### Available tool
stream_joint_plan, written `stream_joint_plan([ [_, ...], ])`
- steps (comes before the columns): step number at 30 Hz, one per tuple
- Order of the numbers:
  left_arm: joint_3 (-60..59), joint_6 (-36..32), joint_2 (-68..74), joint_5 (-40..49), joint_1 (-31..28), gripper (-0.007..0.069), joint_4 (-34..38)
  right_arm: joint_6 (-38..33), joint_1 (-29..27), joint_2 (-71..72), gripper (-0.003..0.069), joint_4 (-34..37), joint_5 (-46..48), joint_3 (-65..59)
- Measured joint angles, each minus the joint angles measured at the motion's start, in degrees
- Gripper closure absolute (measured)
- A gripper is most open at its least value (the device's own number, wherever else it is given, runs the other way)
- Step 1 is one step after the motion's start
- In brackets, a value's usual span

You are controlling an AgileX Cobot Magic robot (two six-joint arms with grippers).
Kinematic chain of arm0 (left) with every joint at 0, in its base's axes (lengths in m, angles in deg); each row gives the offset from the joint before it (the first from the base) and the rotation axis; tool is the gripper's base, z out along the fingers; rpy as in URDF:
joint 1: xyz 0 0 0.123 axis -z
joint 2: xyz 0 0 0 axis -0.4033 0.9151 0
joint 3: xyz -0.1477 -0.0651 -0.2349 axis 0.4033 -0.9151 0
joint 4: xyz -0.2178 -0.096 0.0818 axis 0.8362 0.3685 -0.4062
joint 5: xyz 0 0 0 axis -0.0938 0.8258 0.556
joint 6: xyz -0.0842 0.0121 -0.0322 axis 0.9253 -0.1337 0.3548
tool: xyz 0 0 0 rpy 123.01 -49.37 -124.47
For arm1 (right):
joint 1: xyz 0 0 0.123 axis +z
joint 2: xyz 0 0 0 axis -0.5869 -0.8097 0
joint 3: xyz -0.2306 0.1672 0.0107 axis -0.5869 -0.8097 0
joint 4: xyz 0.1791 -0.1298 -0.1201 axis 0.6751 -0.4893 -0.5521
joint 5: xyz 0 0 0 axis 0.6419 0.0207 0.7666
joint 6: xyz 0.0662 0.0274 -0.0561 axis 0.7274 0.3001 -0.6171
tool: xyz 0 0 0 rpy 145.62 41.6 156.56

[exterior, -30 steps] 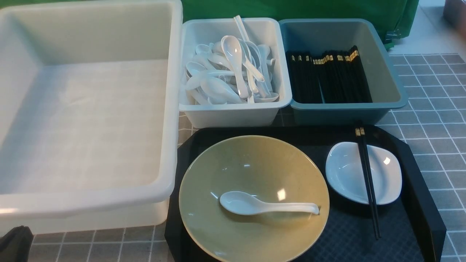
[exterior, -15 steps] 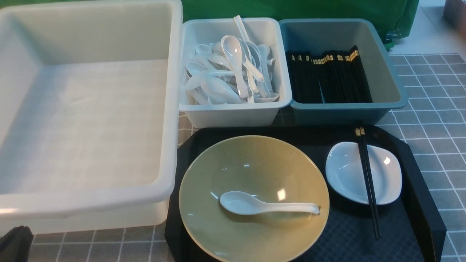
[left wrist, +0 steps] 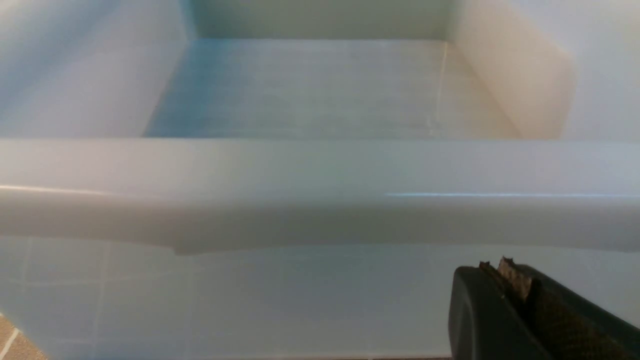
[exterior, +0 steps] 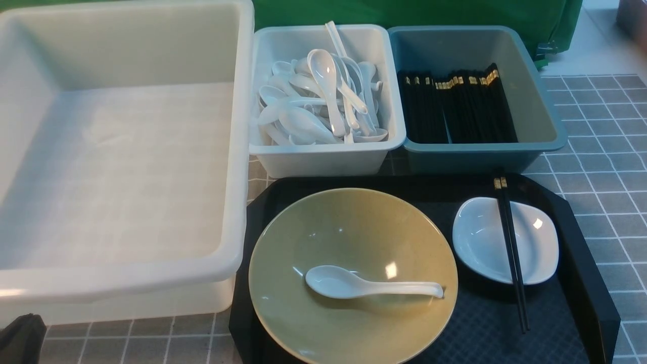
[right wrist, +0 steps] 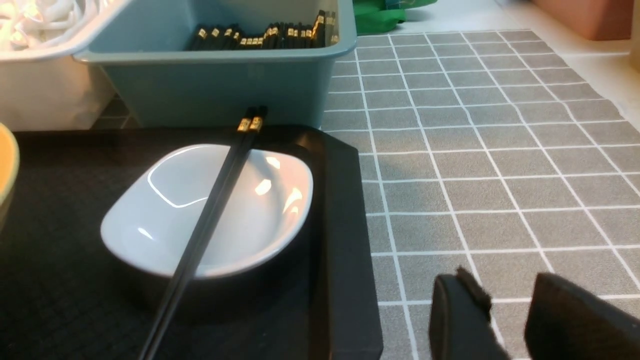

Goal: On grey table put chopsticks spoon bowls plates into blue grey white boxes.
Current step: 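Move the grippers toward the tableware on the black tray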

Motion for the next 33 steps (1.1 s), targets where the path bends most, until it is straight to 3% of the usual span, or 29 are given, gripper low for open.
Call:
stream_joint_plan([
  [16,0.0,0.91,0.0,-1.13,0.0,0.0636,-3.33,0.01,0.0,0.0,0.042,0.0,0.0,0.0],
  [19,0.0,4.96,0.0,-6.02,0.0,0.0636,3.7,2.44,0.0,0.0,0.042,0.06,0.0,0.0],
  [22,0.0,11.08,0.0,-8.93,0.0,0.0636,13.13,9.32,0.0,0.0,0.042,1.59,-0.07,0.0],
  [23,0.0,16.57,0.0,-10.35,0.0,0.0636,21.73,18.79,0.0,0.0,0.042,5.7,-0.2,0.0],
  [24,0.0,16.57,0.0,-10.35,0.0,0.0636,22.85,20.02,0.0,0.0,0.042,6.35,-0.2,0.0],
  [25,0.0,23.93,0.0,-11.27,0.0,0.0636,33.55,31.93,0.0,0.0,0.042,12.96,-0.2,0.0],
  [27,0.0,28.4,0.0,-11.74,0.0,0.0636,41.45,42.87,0.0,0.0,0.042,18.48,-0.2,0.0],
  [30,0.0,31.17,0.0,-12.05,0.0,0.0636,48.83,48.29,0.0,0.0,0.042,20.73,-0.25,0.0],
  [33,0.0,31.03,0.0,-12.57,0.0,0.0636,51.62,49.25,0.0,0.0,0.042,21.51,-0.25,0.0],
])
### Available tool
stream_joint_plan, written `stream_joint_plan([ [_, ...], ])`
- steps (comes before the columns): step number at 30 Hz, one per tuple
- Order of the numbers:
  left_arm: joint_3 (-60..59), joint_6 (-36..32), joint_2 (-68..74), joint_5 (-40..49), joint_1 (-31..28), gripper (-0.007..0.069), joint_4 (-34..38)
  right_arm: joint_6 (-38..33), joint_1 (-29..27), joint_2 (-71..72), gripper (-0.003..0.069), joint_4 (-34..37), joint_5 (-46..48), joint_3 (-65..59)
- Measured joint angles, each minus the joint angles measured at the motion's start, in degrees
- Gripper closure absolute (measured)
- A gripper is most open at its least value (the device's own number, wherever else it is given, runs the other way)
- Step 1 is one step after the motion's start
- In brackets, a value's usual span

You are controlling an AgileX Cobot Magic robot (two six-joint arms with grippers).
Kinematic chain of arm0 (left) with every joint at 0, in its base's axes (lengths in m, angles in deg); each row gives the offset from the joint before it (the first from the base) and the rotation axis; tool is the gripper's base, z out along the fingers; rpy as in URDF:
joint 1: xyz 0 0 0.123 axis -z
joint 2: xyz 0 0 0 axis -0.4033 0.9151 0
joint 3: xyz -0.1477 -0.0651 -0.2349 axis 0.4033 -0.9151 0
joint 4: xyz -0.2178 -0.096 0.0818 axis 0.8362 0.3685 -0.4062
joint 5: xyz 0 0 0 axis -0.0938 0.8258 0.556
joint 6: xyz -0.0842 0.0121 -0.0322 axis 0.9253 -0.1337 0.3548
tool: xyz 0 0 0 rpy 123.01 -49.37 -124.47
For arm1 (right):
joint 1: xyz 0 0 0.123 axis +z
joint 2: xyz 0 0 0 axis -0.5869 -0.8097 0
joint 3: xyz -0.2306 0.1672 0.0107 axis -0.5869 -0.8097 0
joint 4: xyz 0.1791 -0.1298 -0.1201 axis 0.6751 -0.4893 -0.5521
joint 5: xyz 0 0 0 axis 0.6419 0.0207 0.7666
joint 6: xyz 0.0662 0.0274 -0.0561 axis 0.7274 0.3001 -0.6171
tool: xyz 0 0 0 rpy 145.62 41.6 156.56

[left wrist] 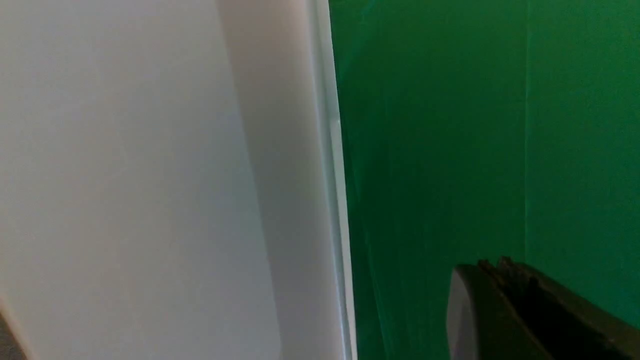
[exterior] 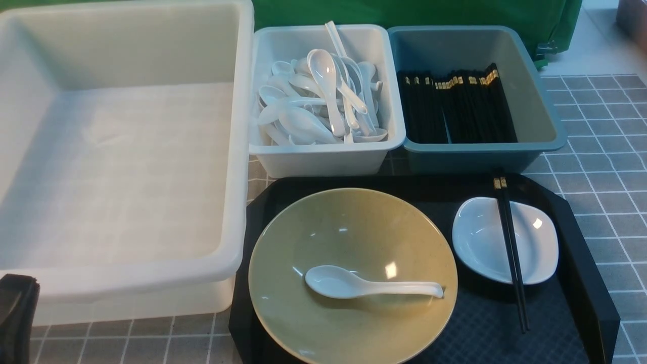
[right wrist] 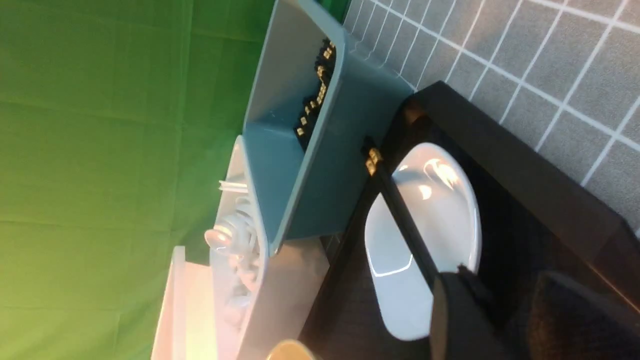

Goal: On grey table put chopsticks spoon bowls plates into blue grey white boxes.
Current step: 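Move the grippers toward the tableware on the black tray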

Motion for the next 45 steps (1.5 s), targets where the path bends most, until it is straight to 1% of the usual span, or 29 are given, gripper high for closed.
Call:
stream_joint_plan([
  [4,0.0,-0.13,0.0,-0.27,0.0,0.0636,1.74,-7.48,0.0,0.0,0.042,-0.51,0.0,0.0],
  [7,0.06,-0.57,0.0,0.77,0.0,0.0636,1.97,-10.19,0.0,0.0,0.042,0.32,0.11,0.0],
  [8,0.56,-1.48,0.0,1.84,0.0,0.0636,1.84,-11.03,0.0,0.0,0.042,0.95,0.18,0.0],
  [9,1.48,-3.31,0.0,3.27,0.0,0.0636,1.38,-13.52,0.0,0.0,0.042,2.41,0.53,0.0],
  [10,3.95,-6.99,0.0,5.96,0.0,0.0636,0.13,-18.35,0.0,0.0,0.042,4.16,1.68,0.68],
  [11,7.37,-11.21,0.0,7.6,0.0,0.0636,-1.87,-24.64,0.11,0.0,0.0421,5.73,3.05,2.04],
  [12,12.13,-18.59,0.0,9.61,0.0,0.0636,-4.47,-30.03,0.17,0.0,0.0425,6.69,3.93,4.7],
  [13,15.0,-23.09,0.13,10.87,0.0,0.0636,-7.08,-34.89,0.17,-0.12,0.0434,7.24,4.44,6.9],
  [14,17.23,-27.51,0.47,12.39,0.0,0.0636,-8.79,-37.59,0.28,-0.65,0.044,7.29,4.76,8.74],
  [15,20.21,-31.55,1.29,13.75,0.0,0.0636,-11.19,-41.85,0.35,-1.7,0.0459,7.35,5.44,11.98],
  [16,23.21,-35.0,2.6,15.83,0.0,0.0636,-13.65,-44.31,0.35,-3.27,0.0479,7.35,5.88,14.67],
  [17,26.09,-37.09,4.35,18.25,0.0,0.0636,-16.23,-48.65,0.4,-5.32,0.0502,7.42,6.93,17.44],
  [18,30.28,-40.41,8.17,22.29,0.0,0.0636,-20.28,-54.91,0.52,-9.78,0.0549,7.42,9.28,22.43],
  [20,36.71,-41.98,14.08,29.86,0.0,0.0636,-27.21,-61.73,0.78,-16.52,0.0603,7.42,13.01,29.05],
  [21,37.94,-41.95,15.45,32.27,0.0,0.0636,-28.57,-63.22,0.77,-18.09,0.061,7.42,14.03,30.54],
  [22,42.62,-41.95,20.73,37.93,0.0,0.0636,-33.11,-68.55,0.93,-23.36,0.0624,7.42,18.73,35.6],
  [24,47.63,-41.74,26.44,45.3,0.06,0.0636,-38.38,-74.05,1.46,-30.29,0.0626,7.15,25.01,42.07],
  [25,48.49,-41.74,27.42,46.58,0.13,0.0636,-39.27,-74.88,1.63,-31.57,0.0626,7.07,26.25,43.21],
  [27,52.75,-41.68,32.35,52.9,1.76,0.0636,-44.39,-77.88,3.69,-39.44,0.0626,5.45,33.13,49.55],
  [28,53.2,-41.68,32.95,53.61,1.97,0.0636,-44.67,-78.08,3.89,-39.94,0.0626,5.07,33.98,49.9],
  [30,54.53,-41.68,35.01,55.77,4.47,0.0636,-46.94,-78.5,6.35,-44.27,0.0626,3.2,36.93,52.44],
  [31,55.05,-41.74,36.78,57.04,6.89,0.0636,-48.41,-78.53,8.9,-47.32,0.0626,1.22,38.89,53.84],
  [32,55.07,-41.73,37.22,57.22,7.63,0.0636,-48.56,-78.53,9.32,-47.73,0.0626,0.6,39.42,54.14],
  [33,55.14,-42.44,39.12,57.86,10.67,0.0636,-49.57,-77.77,14.03,-51.74,0.0624,-2.99,41.58,55.32],
  [36,55.65,-44.44,43.59,58.05,16.18,0.0636,-49.95,-75.37,19.03,-57.83,0.0623,-8.6,44.14,56.63],
  [39,57.46,-45.19,49.16,58.19,21.14,0.0636,-49.9,-71.64,21.16,-63.5,0.0617,-12.71,45.48,58.15],
  [40,57.65,-45.19,49.59,58.19,21.5,0.0636,-49.9,-71.49,21.3,-64.37,0.0616,-12.89,45.53,58.44],
  [41,59.17,-45.4,52.69,58.19,24.49,0.0636,-49.9,-70.1,21.49,-67.41,0.0606,-13.73,45.48,59.56],
  [45,64.41,-46.01,61.36,57.95,31.82,0.0636,-49.95,-66.54,21.62,-75.0,0.0554,-14.24,43.85,61.82],
])
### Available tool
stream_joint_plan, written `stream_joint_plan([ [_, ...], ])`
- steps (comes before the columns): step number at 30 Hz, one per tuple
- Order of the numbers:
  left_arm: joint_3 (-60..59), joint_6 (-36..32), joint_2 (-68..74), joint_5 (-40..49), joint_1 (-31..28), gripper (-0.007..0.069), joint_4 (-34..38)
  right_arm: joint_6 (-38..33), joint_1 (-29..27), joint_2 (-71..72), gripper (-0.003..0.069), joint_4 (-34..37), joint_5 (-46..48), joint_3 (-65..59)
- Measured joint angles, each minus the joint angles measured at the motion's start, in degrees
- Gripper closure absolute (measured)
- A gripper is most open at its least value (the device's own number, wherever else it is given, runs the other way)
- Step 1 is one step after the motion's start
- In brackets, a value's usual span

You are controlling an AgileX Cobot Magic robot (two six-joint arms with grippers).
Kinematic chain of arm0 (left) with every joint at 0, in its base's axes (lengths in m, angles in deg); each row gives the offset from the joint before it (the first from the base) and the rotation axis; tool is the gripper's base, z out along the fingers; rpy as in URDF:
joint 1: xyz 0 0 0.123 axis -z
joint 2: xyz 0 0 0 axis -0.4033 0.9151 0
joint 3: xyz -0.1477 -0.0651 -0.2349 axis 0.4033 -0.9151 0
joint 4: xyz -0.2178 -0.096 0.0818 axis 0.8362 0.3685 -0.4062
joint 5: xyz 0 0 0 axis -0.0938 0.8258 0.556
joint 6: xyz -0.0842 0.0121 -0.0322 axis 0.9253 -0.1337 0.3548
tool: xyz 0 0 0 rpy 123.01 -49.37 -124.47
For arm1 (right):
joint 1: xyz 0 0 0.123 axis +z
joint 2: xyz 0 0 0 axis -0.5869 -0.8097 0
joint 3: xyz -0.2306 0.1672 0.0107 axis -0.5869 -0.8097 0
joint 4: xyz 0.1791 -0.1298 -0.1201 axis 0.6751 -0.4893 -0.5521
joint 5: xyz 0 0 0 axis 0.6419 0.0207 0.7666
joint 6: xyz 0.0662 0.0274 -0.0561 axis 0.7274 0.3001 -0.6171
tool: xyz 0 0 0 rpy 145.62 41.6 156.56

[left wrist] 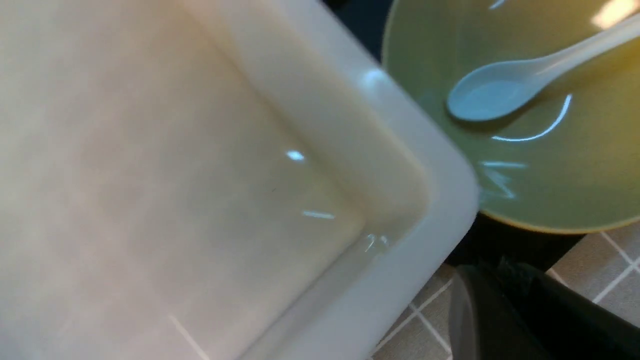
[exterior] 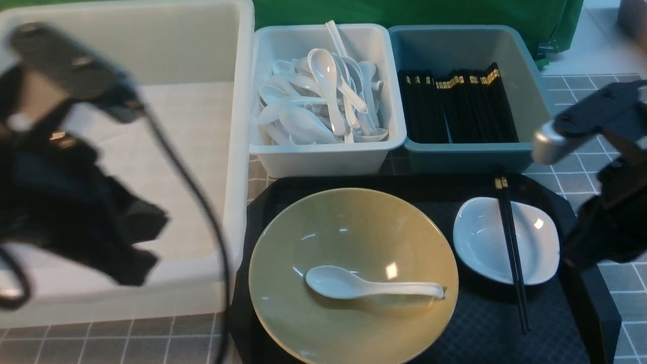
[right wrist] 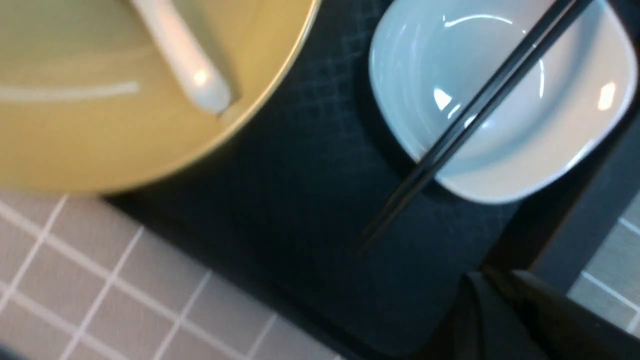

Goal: On grey table put chopsticks spoon bowls plates into blue grey white boxes.
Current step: 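Move the grippers toward the tableware on the black tray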

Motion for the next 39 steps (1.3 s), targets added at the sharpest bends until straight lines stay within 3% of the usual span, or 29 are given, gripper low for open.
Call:
stream_joint_plan([
  [3,3.47,-0.27,4.77,-0.5,4.86,0.0636,0.0,2.34,0.06,-4.26,0.0488,-0.12,-1.75,1.31],
  [7,5.98,-0.27,11.21,-2.68,12.02,0.0636,0.16,5.86,0.06,-11.05,0.034,-0.18,-4.27,3.23],
  [10,5.98,-0.32,14.47,-2.83,14.73,0.0636,0.2,8.74,-0.12,-15.01,0.0235,-0.23,-6.68,4.61],
  [13,5.98,-0.32,16.03,-2.89,15.32,0.0636,0.28,10.46,-1.09,-17.45,0.0194,-0.18,-8.0,5.85],
  [20,5.98,-0.32,16.78,-5.52,15.4,0.0636,0.22,13.39,-4.74,-23.71,0.0177,-0.61,-9.18,7.68],
  [30,5.98,-0.42,16.78,-12.97,15.59,0.0636,0.16,16.58,-4.84,-28.2,0.0176,0.44,-11.61,7.86],
  [39,5.98,-0.42,17.31,-25.01,15.64,0.0636,0.05,15.14,-4.94,-29.03,0.0276,0.82,-12.41,7.86],
])
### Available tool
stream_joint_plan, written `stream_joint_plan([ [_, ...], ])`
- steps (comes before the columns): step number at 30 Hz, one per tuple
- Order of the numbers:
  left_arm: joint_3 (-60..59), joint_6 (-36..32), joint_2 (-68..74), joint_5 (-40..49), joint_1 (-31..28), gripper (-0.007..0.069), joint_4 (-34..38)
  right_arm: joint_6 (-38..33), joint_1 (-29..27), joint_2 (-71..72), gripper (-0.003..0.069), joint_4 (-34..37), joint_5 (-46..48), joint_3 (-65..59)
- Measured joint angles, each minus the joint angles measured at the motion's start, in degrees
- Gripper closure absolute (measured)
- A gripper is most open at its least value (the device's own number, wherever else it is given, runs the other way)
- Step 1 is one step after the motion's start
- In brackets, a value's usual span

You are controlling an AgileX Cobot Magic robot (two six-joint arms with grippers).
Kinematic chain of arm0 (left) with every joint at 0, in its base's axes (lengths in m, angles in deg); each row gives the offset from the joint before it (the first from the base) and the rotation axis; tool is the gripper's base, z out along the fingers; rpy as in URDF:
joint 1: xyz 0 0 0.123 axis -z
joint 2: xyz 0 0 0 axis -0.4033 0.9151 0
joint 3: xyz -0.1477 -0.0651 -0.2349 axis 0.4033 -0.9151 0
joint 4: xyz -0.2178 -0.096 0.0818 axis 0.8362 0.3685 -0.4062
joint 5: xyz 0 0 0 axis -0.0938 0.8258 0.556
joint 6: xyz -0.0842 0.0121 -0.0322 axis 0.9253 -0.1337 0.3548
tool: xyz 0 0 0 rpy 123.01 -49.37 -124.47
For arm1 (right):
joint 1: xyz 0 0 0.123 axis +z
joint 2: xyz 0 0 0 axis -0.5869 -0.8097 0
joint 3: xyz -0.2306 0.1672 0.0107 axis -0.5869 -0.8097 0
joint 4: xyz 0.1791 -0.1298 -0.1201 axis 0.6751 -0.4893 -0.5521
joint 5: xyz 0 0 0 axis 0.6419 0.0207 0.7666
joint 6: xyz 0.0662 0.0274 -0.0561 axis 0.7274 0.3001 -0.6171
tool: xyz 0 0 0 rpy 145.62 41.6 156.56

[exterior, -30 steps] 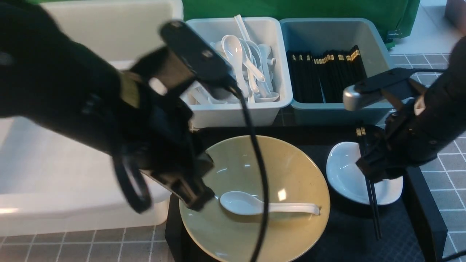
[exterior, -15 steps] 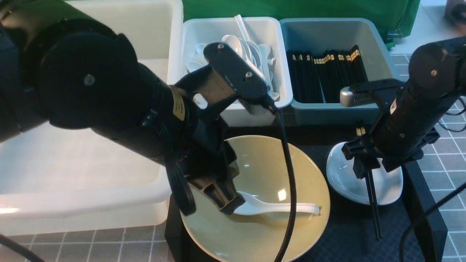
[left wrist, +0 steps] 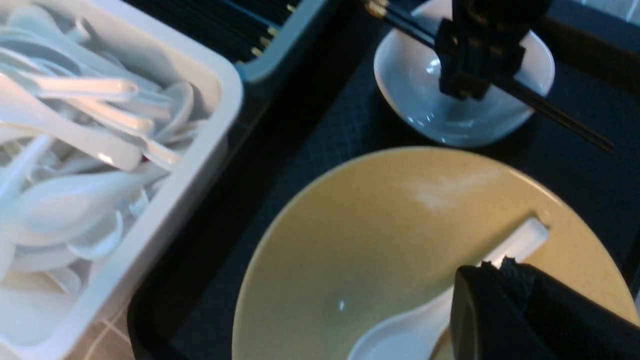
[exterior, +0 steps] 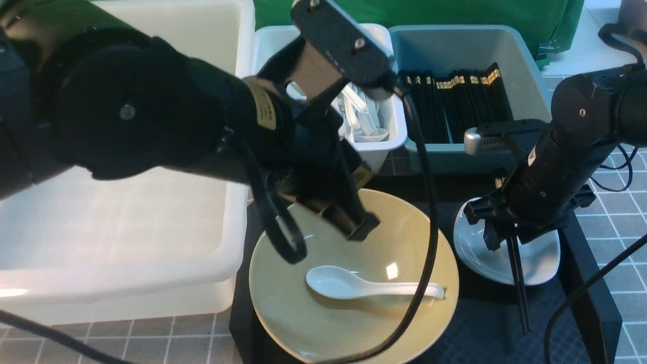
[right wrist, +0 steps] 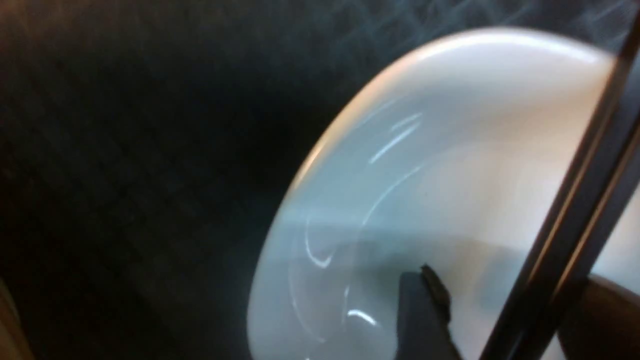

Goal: On grey table put chopsticks spoon bowls plates into blue grey white boxes.
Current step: 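Move the grippers toward the tableware on the black tray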

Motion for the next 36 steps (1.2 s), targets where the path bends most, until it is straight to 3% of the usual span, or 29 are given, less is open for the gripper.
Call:
stream_joint_plan([
  [7,0.0,-0.24,0.93,-2.57,0.0,0.0636,-3.35,1.6,0.0,-0.13,0.0417,0.51,2.05,0.0],
  [12,0.0,-0.24,1.08,-1.14,0.0,0.0636,-6.31,2.18,0.0,-0.13,0.0461,1.47,2.06,0.0],
  [26,0.0,0.01,1.18,-2.39,0.0,0.0636,-6.62,-0.69,0.91,1.42,0.0468,1.73,6.1,0.0],
  [36,1.06,7.16,1.5,-2.86,-3.65,0.0636,-5.54,-6.43,2.91,9.7,0.0472,1.14,13.67,6.48],
])
